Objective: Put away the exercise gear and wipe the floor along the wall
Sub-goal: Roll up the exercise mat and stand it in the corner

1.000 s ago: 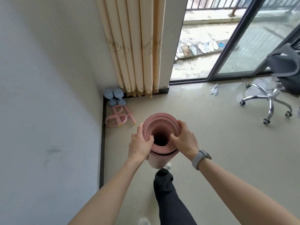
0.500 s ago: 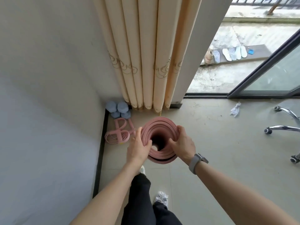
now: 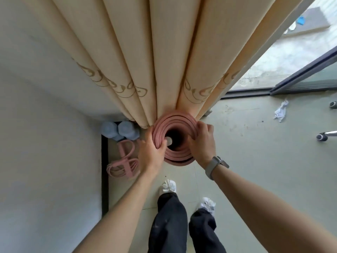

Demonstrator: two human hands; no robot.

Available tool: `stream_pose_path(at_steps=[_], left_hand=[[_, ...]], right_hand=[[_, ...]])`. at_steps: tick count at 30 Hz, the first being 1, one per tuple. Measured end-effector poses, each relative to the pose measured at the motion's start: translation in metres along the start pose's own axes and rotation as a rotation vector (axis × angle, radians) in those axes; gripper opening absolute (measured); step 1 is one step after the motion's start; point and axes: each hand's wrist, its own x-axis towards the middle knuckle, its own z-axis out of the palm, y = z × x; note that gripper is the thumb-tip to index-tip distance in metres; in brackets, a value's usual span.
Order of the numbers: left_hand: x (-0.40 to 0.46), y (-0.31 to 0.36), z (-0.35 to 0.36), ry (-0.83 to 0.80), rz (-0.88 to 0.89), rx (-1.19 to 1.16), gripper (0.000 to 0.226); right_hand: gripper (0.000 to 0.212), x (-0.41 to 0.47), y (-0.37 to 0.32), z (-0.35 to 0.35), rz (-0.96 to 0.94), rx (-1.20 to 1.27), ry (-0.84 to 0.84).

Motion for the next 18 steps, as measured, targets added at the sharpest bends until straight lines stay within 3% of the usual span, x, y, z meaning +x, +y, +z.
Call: stream_pose_path(at_steps=[6, 10, 15, 18], left_hand=[[0.054, -0.023, 0.030, 0.037, 0.035, -0.042, 0.060], [0.074, -0.016, 0.032, -0.044, 0.016, -0.018, 0.069], [0.075, -0.003, 0.025, -0.138, -0.029, 0.066, 0.079], [0.059, 0.003, 0.019, -0.128, 0.034, 0.099, 0.077]], right_hand=[[0.057, 0.052, 0.002, 0.035, -0.051, 0.067, 0.031], [0.071, 0.062, 0.003, 0.037, -0.108, 0.171, 0.026], [0.065, 0.057, 0.004, 0.033, -0.139, 0.126, 0.014], [0.060, 0.046, 0.005, 0.023, -0.184, 0.057, -0.001]])
